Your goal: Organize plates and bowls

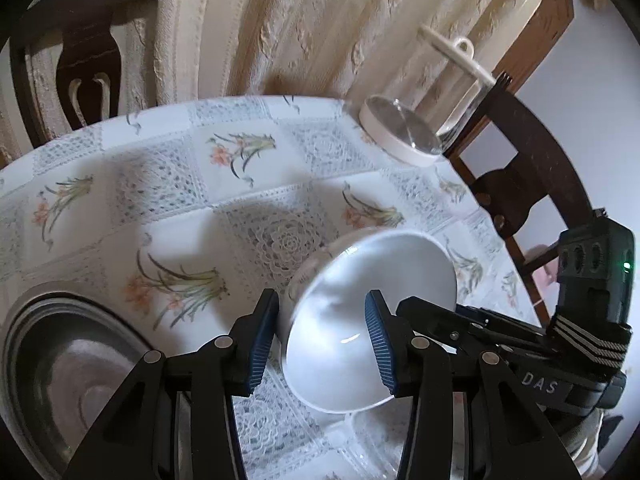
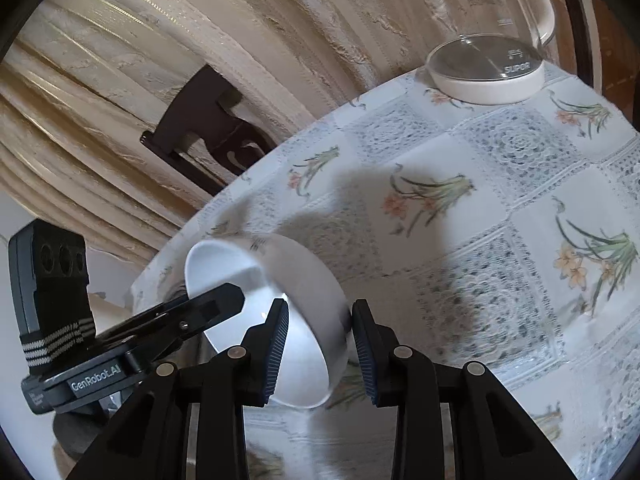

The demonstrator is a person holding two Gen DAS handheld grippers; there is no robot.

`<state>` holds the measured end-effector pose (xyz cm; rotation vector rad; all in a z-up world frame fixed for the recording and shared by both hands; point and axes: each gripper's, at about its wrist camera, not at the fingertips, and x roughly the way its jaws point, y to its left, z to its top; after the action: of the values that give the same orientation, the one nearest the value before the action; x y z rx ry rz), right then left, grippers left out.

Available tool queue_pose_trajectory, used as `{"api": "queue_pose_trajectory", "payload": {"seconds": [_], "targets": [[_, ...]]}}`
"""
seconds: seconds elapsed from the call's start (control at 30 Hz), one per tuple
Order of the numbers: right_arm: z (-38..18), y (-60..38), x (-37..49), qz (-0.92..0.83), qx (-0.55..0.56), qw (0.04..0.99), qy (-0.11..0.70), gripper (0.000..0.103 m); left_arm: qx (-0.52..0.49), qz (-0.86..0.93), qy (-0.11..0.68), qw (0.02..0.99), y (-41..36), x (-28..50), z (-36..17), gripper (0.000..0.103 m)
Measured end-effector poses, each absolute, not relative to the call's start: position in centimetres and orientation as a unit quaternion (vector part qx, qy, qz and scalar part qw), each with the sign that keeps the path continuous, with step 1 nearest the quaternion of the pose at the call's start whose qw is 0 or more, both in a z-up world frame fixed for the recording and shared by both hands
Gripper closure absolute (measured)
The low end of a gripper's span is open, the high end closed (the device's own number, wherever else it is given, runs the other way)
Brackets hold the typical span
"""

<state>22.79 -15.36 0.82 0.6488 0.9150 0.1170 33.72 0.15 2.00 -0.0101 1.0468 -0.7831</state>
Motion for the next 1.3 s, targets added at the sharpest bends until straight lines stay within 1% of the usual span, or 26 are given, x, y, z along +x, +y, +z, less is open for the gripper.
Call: {"api": "queue_pose_trajectory", "payload": {"seconds": [0.13,0.3,0.57,0.73,0.9,0.97,1.07,1.13,1.3], "targets": [[1.4,-14.4,23.6,0.070,0.319,0.836,0.440,0.068,-0.013,-0.362,0.470,0.805,1.9,33.3,3.9,0.057],[1.0,-14.2,24.3,0.079,0.350,0.817,0.451,0.068,-0.017,-0.356,0.463,0.812,3.4,33.0,4.7,0.057],[0.7,-15.9,24.4,0.045,0.340,0.827,0.445,0.069,-0.017,-0.367,0.486,0.793,2.0,32.9,2.4,0.057],[0.3,-16.5,24.5,0.036,0.336,0.833,0.438,0.069,-0.016,-0.372,0.480,0.794,1.0,33.3,2.2,0.057],[-1.3,-16.0,24.3,0.035,0.326,0.832,0.447,0.069,0.009,-0.360,0.473,0.804,0.4,33.6,1.7,0.057],[-2.0,-15.7,24.1,0.039,0.330,0.829,0.449,0.066,0.010,-0.350,0.482,0.803,0.6,34.1,1.0,0.057],[-2.5,-15.2,24.0,0.046,0.328,0.828,0.451,0.065,0.000,-0.341,0.499,0.797,1.0,34.6,-0.2,0.058],[-2.2,-15.0,24.1,0.043,0.319,0.834,0.449,0.065,0.003,-0.344,0.496,0.797,1.0,34.5,-0.4,0.058],[-2.1,-14.9,24.4,0.042,0.316,0.832,0.455,0.069,0.004,-0.342,0.495,0.798,0.9,34.4,-0.4,0.058]]}}
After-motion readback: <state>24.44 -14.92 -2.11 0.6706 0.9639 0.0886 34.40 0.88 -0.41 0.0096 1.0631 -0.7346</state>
